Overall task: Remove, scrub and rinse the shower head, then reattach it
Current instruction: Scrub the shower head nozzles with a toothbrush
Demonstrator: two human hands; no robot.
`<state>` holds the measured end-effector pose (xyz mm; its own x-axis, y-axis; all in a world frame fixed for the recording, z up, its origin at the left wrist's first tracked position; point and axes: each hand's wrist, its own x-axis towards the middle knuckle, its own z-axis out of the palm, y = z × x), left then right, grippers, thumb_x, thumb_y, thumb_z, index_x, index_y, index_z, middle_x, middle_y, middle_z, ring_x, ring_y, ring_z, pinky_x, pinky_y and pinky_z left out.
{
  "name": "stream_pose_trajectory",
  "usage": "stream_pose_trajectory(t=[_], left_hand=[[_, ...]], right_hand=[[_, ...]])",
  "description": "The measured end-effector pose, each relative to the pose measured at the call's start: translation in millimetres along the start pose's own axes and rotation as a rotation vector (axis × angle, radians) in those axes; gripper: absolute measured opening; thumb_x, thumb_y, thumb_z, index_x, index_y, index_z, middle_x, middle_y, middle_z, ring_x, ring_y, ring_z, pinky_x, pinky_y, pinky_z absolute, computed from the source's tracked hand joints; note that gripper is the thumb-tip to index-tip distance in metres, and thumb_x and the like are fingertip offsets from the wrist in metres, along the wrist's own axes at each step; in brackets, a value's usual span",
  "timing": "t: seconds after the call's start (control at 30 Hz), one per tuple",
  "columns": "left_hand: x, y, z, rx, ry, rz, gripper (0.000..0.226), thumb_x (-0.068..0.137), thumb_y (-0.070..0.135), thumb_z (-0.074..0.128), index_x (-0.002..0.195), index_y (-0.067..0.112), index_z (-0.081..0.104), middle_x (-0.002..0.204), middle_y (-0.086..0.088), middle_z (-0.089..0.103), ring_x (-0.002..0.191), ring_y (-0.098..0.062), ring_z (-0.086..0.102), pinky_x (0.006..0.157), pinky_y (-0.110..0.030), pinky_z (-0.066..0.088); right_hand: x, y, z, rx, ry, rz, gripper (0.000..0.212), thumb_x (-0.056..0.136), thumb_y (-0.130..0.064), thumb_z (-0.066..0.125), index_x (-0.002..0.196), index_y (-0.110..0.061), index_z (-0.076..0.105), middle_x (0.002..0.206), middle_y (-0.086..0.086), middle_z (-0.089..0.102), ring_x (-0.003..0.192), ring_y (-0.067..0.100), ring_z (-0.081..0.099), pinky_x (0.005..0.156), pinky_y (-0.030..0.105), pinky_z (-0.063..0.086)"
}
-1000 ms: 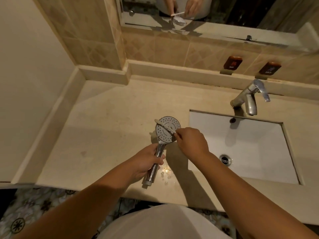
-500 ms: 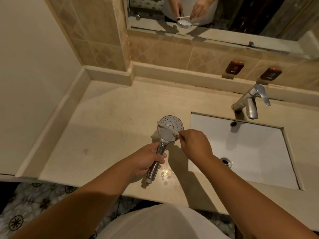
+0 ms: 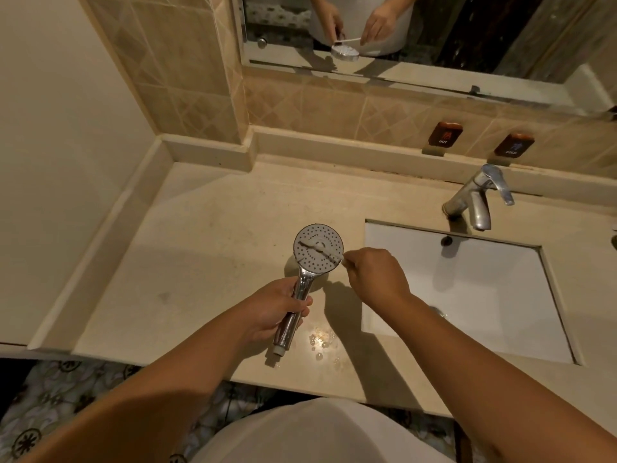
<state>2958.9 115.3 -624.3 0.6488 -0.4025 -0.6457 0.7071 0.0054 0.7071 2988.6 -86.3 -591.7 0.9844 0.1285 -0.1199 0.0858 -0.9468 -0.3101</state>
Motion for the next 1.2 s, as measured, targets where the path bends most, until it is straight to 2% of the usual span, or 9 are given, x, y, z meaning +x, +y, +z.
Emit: stream_pose_trajectory(t=[0.07,0.2,0.37,0.5,0.67,0.8,0.9,1.03,1.2], left_hand=[[0.1,2.7,1.8,0.0,-0.009,0.0,0.036,0.091,-0.006,0.054,0.12,0.015,0.059,0.092,-0.012,0.055,0.08,-0.019,0.055,0.074,-0.035,0.049],[-0.7,2.2,4.8,0.051,0.017,0.017,0.034,0.092,-0.006,0.054,0.118,0.014,0.059,0.085,-0.01,0.055,0.078,-0.019,0.056,0.077,-0.04,0.048],[-3.8,-2.4,4.6,0.08,0.006,0.029,0.039,0.091,-0.007,0.054,0.121,0.018,0.059,0.086,-0.009,0.058,0.081,-0.021,0.058,0.077,-0.039,0.051],[-3.9,-6.2,6.7,0.037,0.011,0.028,0.039,0.09,-0.007,0.054,0.118,0.019,0.06,0.095,-0.013,0.058,0.084,-0.021,0.058,0.08,-0.04,0.05],[-6.2,-9.5,7.7,0.079,-0.007,0.037,0.044,0.09,-0.007,0.054,0.122,0.022,0.059,0.094,-0.011,0.057,0.084,-0.021,0.057,0.077,-0.039,0.052],[-6.3,-11.2,9.5,0.049,-0.008,0.042,0.038,0.09,-0.007,0.054,0.117,0.02,0.06,0.096,-0.013,0.056,0.083,-0.02,0.058,0.079,-0.039,0.051],[-4.1,-11.3,8.0,0.014,-0.007,0.036,0.042,0.089,-0.009,0.053,0.119,0.019,0.06,0.095,-0.011,0.06,0.08,-0.018,0.06,0.076,-0.037,0.051],[-1.4,-10.7,5.6,-0.013,-0.011,0.042,0.043,0.089,-0.009,0.054,0.122,0.017,0.06,0.09,-0.008,0.062,0.076,-0.017,0.061,0.075,-0.038,0.051],[3.1,-8.0,7.8,-0.027,-0.005,0.041,0.042,0.088,-0.009,0.054,0.123,0.014,0.059,0.09,-0.008,0.062,0.075,-0.016,0.062,0.073,-0.037,0.052]], right_hand=[[2.1,2.0,-1.5,0.064,0.043,0.067,0.024,0.096,-0.022,0.052,0.083,-0.014,0.07,0.065,0.002,0.056,0.058,0.02,0.052,0.051,0.025,0.039],[-13.7,-7.8,6.3,0.048,-0.015,-0.019,0.018,0.092,-0.016,0.053,0.084,-0.014,0.069,0.071,0.004,0.06,0.063,0.023,0.056,0.054,0.027,0.039],[0.8,10.1,-11.0,0.124,0.073,0.136,0.025,0.096,-0.019,0.052,0.08,-0.013,0.07,0.07,0.009,0.066,0.06,0.022,0.054,0.055,0.029,0.043],[-12.2,-2.4,-4.8,0.045,-0.014,-0.006,0.02,0.091,-0.012,0.052,0.077,-0.014,0.066,0.066,0.004,0.056,0.062,0.023,0.053,0.054,0.026,0.035],[-2.7,9.2,-10.0,0.131,0.083,0.126,0.024,0.095,-0.018,0.054,0.081,-0.01,0.071,0.07,0.009,0.066,0.06,0.022,0.054,0.055,0.027,0.043],[-11.0,3.7,-4.6,0.066,0.032,0.021,0.02,0.092,-0.014,0.053,0.081,-0.012,0.069,0.069,0.007,0.062,0.065,0.025,0.059,0.053,0.026,0.036],[0.4,23.0,-15.7,0.11,0.092,0.119,0.024,0.096,-0.019,0.054,0.083,-0.01,0.072,0.069,0.005,0.064,0.061,0.019,0.052,0.055,0.025,0.034],[-8.6,19.1,-13.2,0.018,0.051,-0.043,0.022,0.095,-0.022,0.054,0.086,-0.012,0.072,0.07,0.006,0.065,0.057,0.019,0.048,0.052,0.026,0.032],[0.1,30.5,-17.4,0.099,0.127,0.058,0.022,0.096,-0.021,0.055,0.092,-0.009,0.074,0.077,0.011,0.071,0.068,0.026,0.061,0.061,0.029,0.047]])
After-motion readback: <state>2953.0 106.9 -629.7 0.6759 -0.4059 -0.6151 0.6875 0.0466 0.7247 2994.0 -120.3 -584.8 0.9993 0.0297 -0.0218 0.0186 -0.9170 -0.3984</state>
